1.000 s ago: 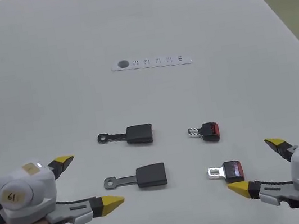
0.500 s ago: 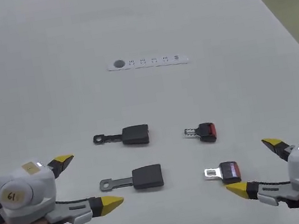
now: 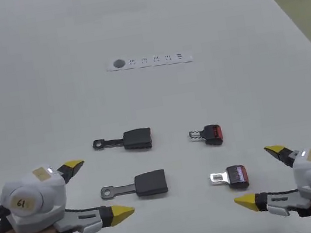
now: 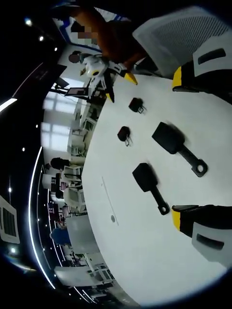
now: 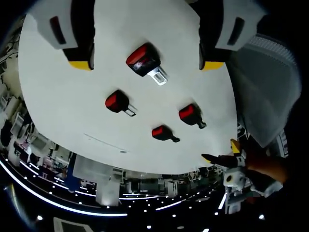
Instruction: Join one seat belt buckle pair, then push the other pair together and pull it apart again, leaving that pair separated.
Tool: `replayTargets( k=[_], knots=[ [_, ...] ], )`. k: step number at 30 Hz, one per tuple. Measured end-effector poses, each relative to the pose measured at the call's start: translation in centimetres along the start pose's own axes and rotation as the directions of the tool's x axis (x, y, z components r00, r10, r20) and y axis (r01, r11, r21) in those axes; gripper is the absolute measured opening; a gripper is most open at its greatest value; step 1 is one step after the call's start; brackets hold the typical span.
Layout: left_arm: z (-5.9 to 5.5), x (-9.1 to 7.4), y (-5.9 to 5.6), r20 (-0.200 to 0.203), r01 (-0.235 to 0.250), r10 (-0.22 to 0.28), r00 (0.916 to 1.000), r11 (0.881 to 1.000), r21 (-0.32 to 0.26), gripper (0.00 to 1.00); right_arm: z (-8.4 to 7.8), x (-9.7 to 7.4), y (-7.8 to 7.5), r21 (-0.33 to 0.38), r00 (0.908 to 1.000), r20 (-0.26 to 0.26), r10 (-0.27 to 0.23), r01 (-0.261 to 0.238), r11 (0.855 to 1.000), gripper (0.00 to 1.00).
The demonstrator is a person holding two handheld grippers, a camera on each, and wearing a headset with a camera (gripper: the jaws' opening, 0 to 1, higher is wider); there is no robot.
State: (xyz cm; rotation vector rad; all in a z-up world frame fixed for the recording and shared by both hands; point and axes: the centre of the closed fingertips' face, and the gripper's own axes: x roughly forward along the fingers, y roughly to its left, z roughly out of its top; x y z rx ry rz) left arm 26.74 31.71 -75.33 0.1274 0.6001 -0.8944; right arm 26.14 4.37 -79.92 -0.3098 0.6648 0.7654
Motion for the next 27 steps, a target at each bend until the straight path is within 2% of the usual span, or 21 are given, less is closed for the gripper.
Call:
replayTargets(
  k=[5,8,12,20,27],
  knots=[
    [-0.2,0.9,-0.6,-0.023,0.029,-0.028,0.9993,0.999,0.027,1.00,-0.2,0.6,-0.2,-0.011,0.9994,-0.017,0.031,-0.031,0.999,0.89],
    [-0.6,1.6,-0.4,-0.034,0.042,-0.041,0.9986,0.998,0.035,1.00,-0.4,0.9,-0.2,-0.041,0.9977,-0.042,0.053,-0.054,0.998,0.89],
    [-0.8,2.3,-0.8,-0.063,0.071,-0.067,0.9957,0.996,0.056,0.98,-0.7,1.2,-0.2,-0.057,0.9949,-0.059,0.081,-0.085,0.995,0.89],
    [-1.4,4.1,-0.9,-0.110,0.118,-0.108,0.9880,0.989,0.086,0.97,-1.8,2.2,-0.1,-0.080,0.9822,-0.113,0.150,-0.159,0.984,0.87],
    [-1.7,5.4,-1.1,-0.145,0.156,-0.141,0.9793,0.983,0.100,0.93,-2.4,3.0,-0.1,-0.071,0.9710,-0.136,0.197,-0.207,0.976,0.84]
  ],
)
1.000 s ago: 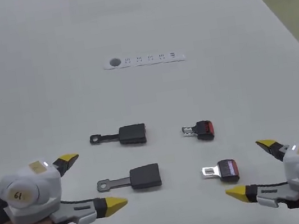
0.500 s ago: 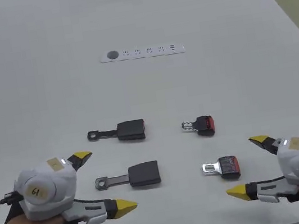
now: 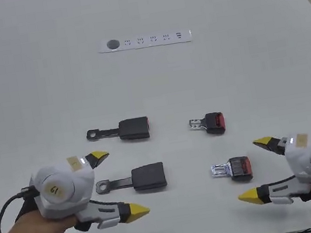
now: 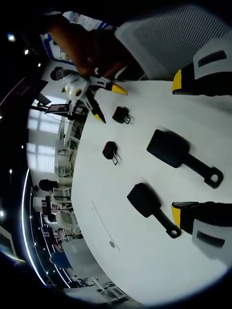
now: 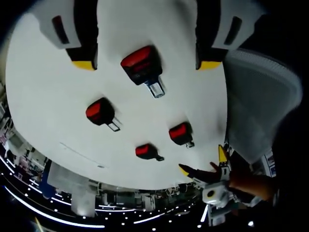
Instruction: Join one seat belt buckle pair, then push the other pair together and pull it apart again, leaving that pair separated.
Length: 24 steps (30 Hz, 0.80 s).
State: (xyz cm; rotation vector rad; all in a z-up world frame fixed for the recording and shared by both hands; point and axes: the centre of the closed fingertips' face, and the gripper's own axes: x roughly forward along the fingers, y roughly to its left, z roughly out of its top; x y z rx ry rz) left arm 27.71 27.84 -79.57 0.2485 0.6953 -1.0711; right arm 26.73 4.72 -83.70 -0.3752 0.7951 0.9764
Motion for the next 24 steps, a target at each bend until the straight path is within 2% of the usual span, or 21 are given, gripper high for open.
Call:
replayTargets(
  k=[14,24],
  knots=[
    [-0.5,3.2,-0.1,-0.063,0.075,-0.071,0.9955,0.995,0.071,0.82,-0.7,1.4,-0.3,-0.036,0.9945,-0.047,0.094,-0.096,0.995,0.76],
    [-1.9,5.3,-0.3,-0.133,0.125,-0.109,0.9851,0.985,0.122,0.76,-1.0,1.6,0.0,-0.049,0.9856,-0.063,0.157,-0.160,0.986,0.65]
  ],
)
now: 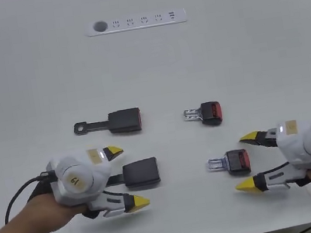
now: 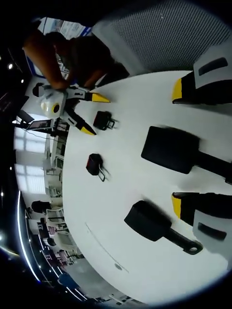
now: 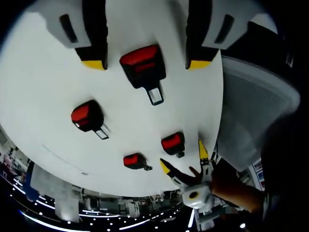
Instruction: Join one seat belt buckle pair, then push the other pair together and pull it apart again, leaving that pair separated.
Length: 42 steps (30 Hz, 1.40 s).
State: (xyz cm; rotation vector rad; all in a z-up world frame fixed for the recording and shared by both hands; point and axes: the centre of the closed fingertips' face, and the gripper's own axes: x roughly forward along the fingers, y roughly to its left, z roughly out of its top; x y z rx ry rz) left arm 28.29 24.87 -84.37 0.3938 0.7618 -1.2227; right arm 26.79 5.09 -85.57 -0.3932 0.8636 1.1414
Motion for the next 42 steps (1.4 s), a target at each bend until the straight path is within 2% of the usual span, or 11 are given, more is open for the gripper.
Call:
replayTargets(
  k=[6,9,15,18,20,25,34,42],
  knots=[
    [-0.75,0.84,-0.27,-0.038,0.021,-0.019,0.9991,0.999,0.048,0.66,-0.28,0.22,0.12,-0.022,0.9997,-0.013,0.022,-0.022,1.000,0.59],
    [-1.01,0.91,-0.16,-0.051,0.025,-0.021,0.9985,0.998,0.063,0.60,-0.29,0.29,0.23,-0.038,0.9993,-0.015,0.036,-0.036,0.999,0.53],
    [-0.89,1.02,0.14,-0.037,0.027,-0.023,0.9990,0.995,0.095,0.52,-0.17,0.58,0.48,-0.076,0.9989,-0.014,0.044,-0.045,0.996,0.50],
    [-0.98,1.07,0.22,-0.041,0.033,-0.028,0.9988,0.989,0.143,0.46,-0.18,0.53,0.35,-0.088,0.9989,-0.014,0.044,-0.045,0.995,0.48],
    [-1.13,1.08,0.51,-0.045,0.028,-0.020,0.9988,0.982,0.187,0.37,-0.29,0.57,0.25,-0.111,0.9991,-0.013,0.039,-0.040,0.993,0.46],
    [-0.99,1.05,0.39,-0.043,0.056,-0.047,0.9980,0.975,0.217,0.35,-0.35,0.54,-0.13,-0.142,0.9993,-0.012,0.035,-0.036,0.989,0.37],
    [-1.10,1.06,0.30,-0.062,0.107,-0.093,0.9937,0.957,0.271,0.35,-0.41,0.39,-0.22,-0.168,0.9984,0.025,0.050,-0.045,0.985,0.36],
    [-1.08,1.09,0.32,-0.068,0.121,-0.106,0.9920,0.953,0.279,0.34,0.20,0.21,0.06,-0.147,0.9962,0.062,0.061,-0.051,0.988,0.36]
  ],
)
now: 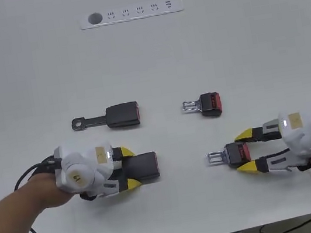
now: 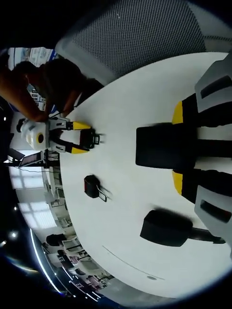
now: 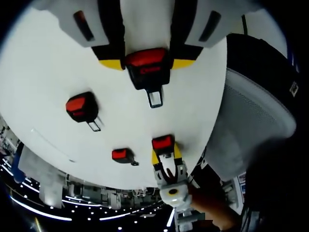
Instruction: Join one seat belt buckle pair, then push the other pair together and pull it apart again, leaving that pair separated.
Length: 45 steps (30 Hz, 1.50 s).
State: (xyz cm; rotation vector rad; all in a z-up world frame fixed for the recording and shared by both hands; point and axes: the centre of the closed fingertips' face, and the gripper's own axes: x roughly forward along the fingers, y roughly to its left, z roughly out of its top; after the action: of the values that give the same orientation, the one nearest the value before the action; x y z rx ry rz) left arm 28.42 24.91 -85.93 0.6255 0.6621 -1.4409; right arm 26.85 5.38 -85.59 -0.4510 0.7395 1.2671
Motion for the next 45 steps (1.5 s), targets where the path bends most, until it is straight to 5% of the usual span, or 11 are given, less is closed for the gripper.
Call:
replayTargets(
  k=[11,45],
  knots=[
    [0.0,-0.1,0.1,-0.006,0.022,-0.021,0.9998,1.000,0.023,0.34,1.2,0.7,0.1,0.024,0.9993,0.037,-0.004,0.004,1.000,0.36],
    [-0.2,-0.1,0.1,-0.019,0.035,-0.034,0.9992,0.999,0.040,0.34,6.6,7.0,1.6,0.012,0.9886,0.141,0.053,-0.056,0.998,0.35]
  ],
)
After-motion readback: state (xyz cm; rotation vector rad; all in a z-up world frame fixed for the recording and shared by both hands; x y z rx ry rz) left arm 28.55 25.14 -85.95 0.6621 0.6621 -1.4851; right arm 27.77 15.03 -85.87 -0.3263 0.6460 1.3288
